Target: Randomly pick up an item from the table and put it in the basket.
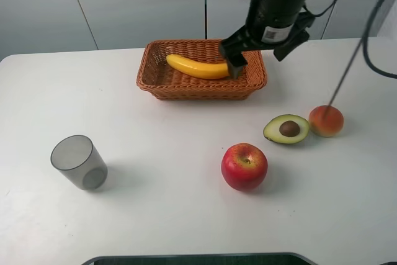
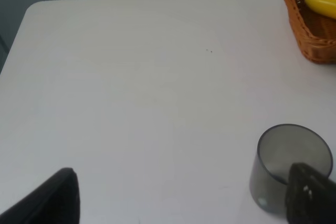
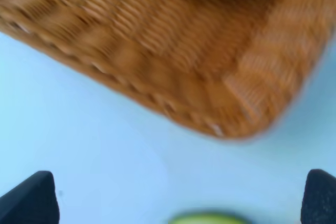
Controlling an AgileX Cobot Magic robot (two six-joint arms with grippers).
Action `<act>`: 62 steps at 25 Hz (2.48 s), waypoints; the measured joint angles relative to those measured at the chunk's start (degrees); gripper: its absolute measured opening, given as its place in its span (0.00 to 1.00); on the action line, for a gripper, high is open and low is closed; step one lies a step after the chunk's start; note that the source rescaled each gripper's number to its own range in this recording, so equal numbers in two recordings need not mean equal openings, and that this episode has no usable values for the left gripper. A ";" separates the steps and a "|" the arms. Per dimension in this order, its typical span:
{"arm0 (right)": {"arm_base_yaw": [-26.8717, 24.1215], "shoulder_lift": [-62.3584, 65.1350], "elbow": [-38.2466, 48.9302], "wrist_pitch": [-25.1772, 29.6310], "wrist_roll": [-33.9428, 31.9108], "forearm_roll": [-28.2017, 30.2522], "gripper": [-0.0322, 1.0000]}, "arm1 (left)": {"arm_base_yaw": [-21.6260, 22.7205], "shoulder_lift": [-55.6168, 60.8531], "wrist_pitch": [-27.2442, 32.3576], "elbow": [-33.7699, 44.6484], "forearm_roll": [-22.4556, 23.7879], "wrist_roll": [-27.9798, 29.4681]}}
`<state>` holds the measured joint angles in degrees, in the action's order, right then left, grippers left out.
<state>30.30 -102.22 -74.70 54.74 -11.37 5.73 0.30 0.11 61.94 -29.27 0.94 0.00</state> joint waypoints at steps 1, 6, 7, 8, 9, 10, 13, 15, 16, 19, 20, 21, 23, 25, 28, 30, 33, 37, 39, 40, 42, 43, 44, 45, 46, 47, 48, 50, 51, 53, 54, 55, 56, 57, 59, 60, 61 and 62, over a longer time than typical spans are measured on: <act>-1.37 2.06 2.34 0.10 -0.27 -0.73 1.00 | 0.00 0.00 0.00 0.00 0.00 0.00; -8.43 12.88 13.01 -0.37 -0.94 -3.53 1.00 | 0.00 0.00 0.00 0.00 0.00 0.00; -10.06 15.20 15.15 -0.52 -1.03 -3.81 1.00 | 0.00 0.00 0.00 0.00 0.00 0.00; -11.69 17.15 17.16 -0.52 -1.18 -3.95 1.00 | 0.00 0.00 0.00 0.00 0.00 0.00; -13.33 19.44 18.75 -0.52 -1.18 -4.35 1.00 | 0.00 0.00 0.00 0.00 0.00 0.00; -14.62 21.73 20.55 -0.52 -1.18 -4.81 1.00 | 0.00 0.00 0.00 0.00 0.00 0.00; -18.68 28.05 24.82 -0.52 -1.18 -5.06 1.00 | 0.00 0.00 0.00 0.00 0.00 0.00; -21.25 32.03 26.97 -0.52 -1.18 -5.06 1.00 | 0.00 0.00 0.00 0.00 0.00 0.00; -22.41 34.14 27.73 -0.52 -1.18 -5.06 1.00 | 0.00 0.00 0.00 0.00 0.00 0.00; -24.87 39.98 29.57 0.14 -1.18 -5.06 1.00 | 0.00 0.00 0.00 0.00 0.00 0.00; -25.25 42.05 29.86 0.38 -1.18 -5.06 1.00 | 0.00 0.00 0.00 0.00 0.00 0.00; -25.40 44.14 29.99 0.85 -1.18 -5.06 1.00 | 0.00 0.00 0.00 0.00 0.00 0.00; -25.64 47.89 30.09 1.12 -1.18 -5.06 1.00 | 0.00 0.00 0.00 0.00 0.00 0.00; -25.64 51.64 30.12 1.24 -1.06 -5.06 1.00 | 0.00 0.00 0.00 0.00 0.00 0.00; -25.64 57.69 30.12 2.15 0.23 -5.06 1.00 | 0.00 0.00 0.00 0.00 0.00 0.00; -25.64 61.03 30.12 3.81 1.61 -5.06 1.00 | 0.00 0.00 0.00 0.00 0.00 0.00; -25.64 64.76 30.22 7.31 3.77 -5.06 1.00 | 0.00 0.00 0.00 0.00 0.00 0.00; -25.64 69.70 32.14 8.57 5.26 -4.95 1.00 | 0.00 0.00 0.00 0.00 0.00 0.00; -25.64 73.12 34.10 7.75 6.18 -5.07 1.00 | 0.00 0.00 0.00 0.00 0.00 0.00; -25.64 74.66 35.19 7.48 6.30 -5.20 1.00 | 0.00 0.00 0.00 0.00 0.00 0.00; -25.64 78.41 37.02 7.21 6.42 -5.30 1.00 | 0.00 0.00 0.00 0.00 0.00 0.00; -25.64 79.96 38.01 7.21 6.54 -5.30 1.00 | 0.00 0.00 0.00 0.00 0.00 0.00; -25.64 81.83 39.00 7.21 6.54 -5.30 1.00 | 0.00 0.00 0.00 0.00 0.00 0.00; -25.64 83.69 39.74 7.21 6.66 -5.30 1.00 | 0.00 0.00 0.00 0.00 0.00 0.00; -25.64 85.56 40.61 7.21 6.89 -5.30 1.00 | 0.00 0.00 0.00 0.00 0.00 0.00; -25.64 87.05 41.39 7.21 7.10 -5.30 1.00 | 0.00 0.00 0.00 0.00 0.00 0.00; -25.64 88.80 41.98 7.21 7.16 -5.34 1.00 | 0.00 0.00 0.00 0.00 0.00 0.00; -25.64 92.05 43.21 7.21 7.33 -5.73 1.00 | 0.00 0.00 0.00 0.00 0.00 0.00; -25.64 93.31 43.80 7.21 7.49 -5.73 1.00 | 0.00 0.00 0.00 0.00 0.00 0.00; -25.64 96.02 44.76 7.21 8.18 -6.51 1.00 | 0.00 0.00 0.00 0.00 0.00 0.00; -25.64 97.02 45.08 7.44 8.72 -6.77 1.00 | 0.00 0.00 0.00 0.00 0.00 0.00; -25.64 98.15 45.32 7.60 9.22 -6.88 1.00 | 0.00 0.00 0.00 0.00 0.00 0.00; -25.64 99.13 45.45 7.85 9.52 -6.88 1.00 | 0.00 0.00 0.00 0.00 0.00 0.00; -25.64 100.09 45.45 7.85 9.52 -6.88 1.00 | 0.00 0.00 0.00 0.00 0.00 0.00; -25.64 101.67 45.45 7.85 9.72 -6.88 1.00 | 0.00 0.00 0.00 0.00 0.00 0.00; -25.64 102.06 45.45 7.85 9.72 -6.88 1.00 | 0.00 0.00 0.00 0.00 0.00 0.00; -25.64 102.09 45.45 7.85 9.72 -6.88 1.00 | 0.00 0.00 0.00 0.00 0.00 0.00; -25.64 102.09 45.45 7.85 9.72 -6.88 1.00 | 0.00 0.00 0.00 0.00 0.00 0.00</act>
<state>4.66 -0.13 -29.26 62.59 -1.66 -1.15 0.30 0.11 61.94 -29.27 0.94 0.00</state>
